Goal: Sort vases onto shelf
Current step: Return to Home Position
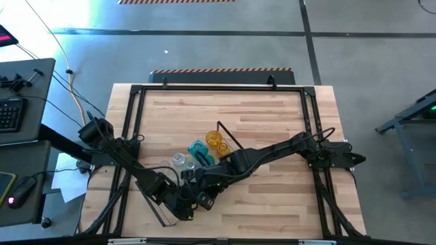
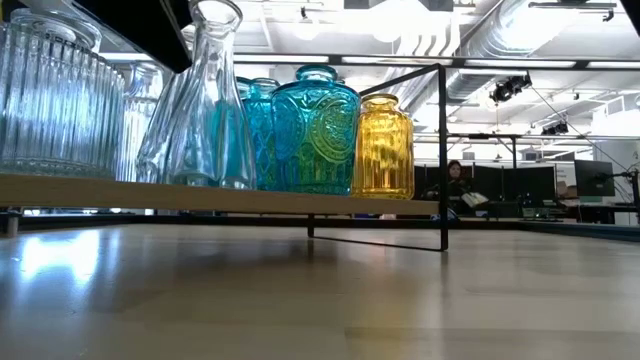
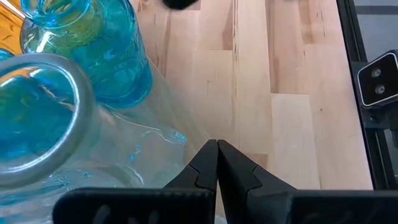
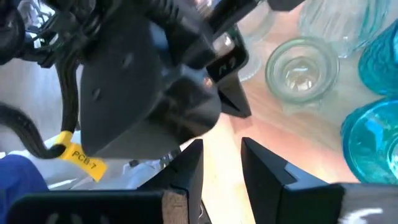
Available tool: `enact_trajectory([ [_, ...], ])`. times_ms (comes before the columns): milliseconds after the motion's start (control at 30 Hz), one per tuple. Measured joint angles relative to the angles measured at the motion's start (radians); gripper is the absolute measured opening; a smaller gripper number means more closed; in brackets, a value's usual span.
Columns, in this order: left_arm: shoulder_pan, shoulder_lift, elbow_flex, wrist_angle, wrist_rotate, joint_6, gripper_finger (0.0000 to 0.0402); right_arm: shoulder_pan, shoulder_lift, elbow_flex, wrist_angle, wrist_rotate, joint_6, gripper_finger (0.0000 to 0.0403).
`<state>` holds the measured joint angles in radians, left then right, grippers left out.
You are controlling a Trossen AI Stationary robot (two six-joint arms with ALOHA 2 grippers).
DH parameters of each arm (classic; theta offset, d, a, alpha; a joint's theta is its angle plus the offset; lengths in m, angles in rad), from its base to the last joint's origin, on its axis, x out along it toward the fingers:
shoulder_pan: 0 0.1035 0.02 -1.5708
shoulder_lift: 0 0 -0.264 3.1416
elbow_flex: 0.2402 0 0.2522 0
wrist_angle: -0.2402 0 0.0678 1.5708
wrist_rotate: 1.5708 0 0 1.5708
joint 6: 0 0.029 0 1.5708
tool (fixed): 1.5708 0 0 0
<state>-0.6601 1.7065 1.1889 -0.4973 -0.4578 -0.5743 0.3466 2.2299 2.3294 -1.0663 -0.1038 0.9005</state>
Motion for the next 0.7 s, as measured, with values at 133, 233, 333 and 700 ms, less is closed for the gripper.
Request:
enact_trajectory([
  [133, 0.000, 0.000, 0.001, 0.002, 0.000, 0.008, 0.0000, -0.002, 0.000, 0.006, -0.001, 0.018, 0.000, 0.0090],
  [233, -0.001, -0.003, 0.008, 0.000, 0.000, 0.043, 0.0000, -0.001, 0.000, 0.007, 0.001, 0.017, 0.011, 0.0090],
  [333, -0.001, -0.016, 0.025, -0.007, -0.005, 0.082, 0.0000, -0.001, 0.000, 0.009, 0.001, 0.017, 0.015, 0.0090],
  [700, -0.001, -0.184, 0.058, -0.014, -0.096, 0.143, 0.0000, 0.009, -0.033, 0.009, -0.005, 0.104, 0.013, 0.0090],
])
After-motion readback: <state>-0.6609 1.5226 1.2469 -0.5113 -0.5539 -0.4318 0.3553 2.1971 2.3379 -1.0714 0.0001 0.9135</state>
